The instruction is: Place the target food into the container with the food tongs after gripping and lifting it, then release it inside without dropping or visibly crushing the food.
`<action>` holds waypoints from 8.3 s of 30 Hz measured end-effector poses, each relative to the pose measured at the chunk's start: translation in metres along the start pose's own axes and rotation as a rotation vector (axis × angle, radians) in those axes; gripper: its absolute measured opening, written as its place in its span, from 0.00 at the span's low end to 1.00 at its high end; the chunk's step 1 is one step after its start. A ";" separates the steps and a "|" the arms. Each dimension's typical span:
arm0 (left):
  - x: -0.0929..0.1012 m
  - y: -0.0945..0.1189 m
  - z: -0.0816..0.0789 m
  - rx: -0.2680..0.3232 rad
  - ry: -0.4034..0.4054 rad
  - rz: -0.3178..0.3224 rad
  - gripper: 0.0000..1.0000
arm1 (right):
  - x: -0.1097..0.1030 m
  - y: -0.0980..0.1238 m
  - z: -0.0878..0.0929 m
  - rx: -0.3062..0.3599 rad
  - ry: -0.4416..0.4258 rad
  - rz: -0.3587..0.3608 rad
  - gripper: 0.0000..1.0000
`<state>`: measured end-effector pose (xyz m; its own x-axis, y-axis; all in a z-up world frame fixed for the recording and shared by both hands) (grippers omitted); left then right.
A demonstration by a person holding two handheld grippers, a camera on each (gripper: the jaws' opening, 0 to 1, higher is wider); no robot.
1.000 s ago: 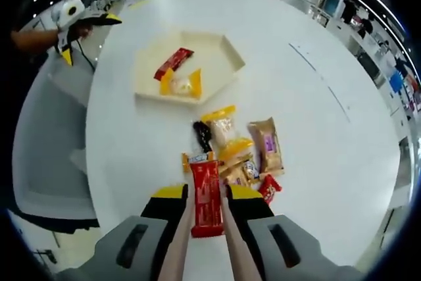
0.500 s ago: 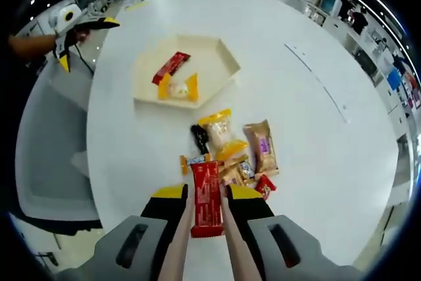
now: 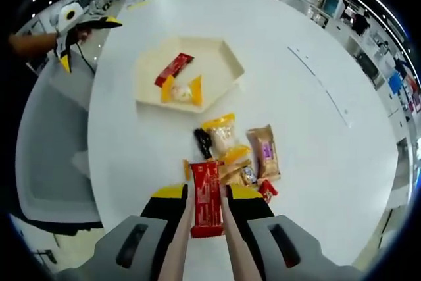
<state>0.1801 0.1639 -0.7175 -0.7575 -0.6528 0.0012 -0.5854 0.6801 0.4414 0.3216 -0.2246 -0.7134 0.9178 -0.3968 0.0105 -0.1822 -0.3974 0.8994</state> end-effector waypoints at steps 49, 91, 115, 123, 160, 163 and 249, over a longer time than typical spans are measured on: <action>-0.002 0.003 -0.003 0.018 -0.007 -0.022 0.97 | -0.012 -0.029 -0.083 0.026 0.079 -0.027 0.23; 0.004 0.001 -0.003 0.006 -0.072 -0.007 0.93 | -0.029 -0.052 -0.162 0.064 0.132 -0.065 0.22; 0.003 0.003 -0.005 0.013 -0.079 -0.021 0.92 | -0.038 -0.057 -0.202 0.074 0.181 -0.072 0.22; 0.003 0.003 -0.005 0.014 -0.084 -0.023 0.92 | -0.036 -0.061 -0.204 0.070 0.188 -0.069 0.23; 0.002 0.003 -0.006 0.030 -0.069 -0.021 0.99 | -0.021 -0.035 -0.171 0.073 0.149 -0.038 0.25; 0.001 0.004 -0.007 0.040 -0.055 -0.023 0.99 | -0.020 -0.032 -0.168 0.076 0.147 -0.033 0.25; 0.001 0.000 -0.001 0.001 -0.029 -0.017 0.99 | 0.018 0.022 -0.027 0.041 0.079 0.001 0.27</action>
<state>0.1796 0.1632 -0.7160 -0.7554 -0.6545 -0.0323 -0.5985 0.6690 0.4406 0.3433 -0.2182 -0.6813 0.9422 -0.3316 0.0472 -0.1959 -0.4314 0.8806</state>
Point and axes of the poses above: the point that each gripper's makers call its tool centre point, and the gripper's own axes: y roughly backward along the fingers, x roughly to its right, z roughly out of its underside, the point moved 8 cm from there along y, roughly backward along the fingers, and after that the axes turned 1 degree about -y, right-handed, at the moved point
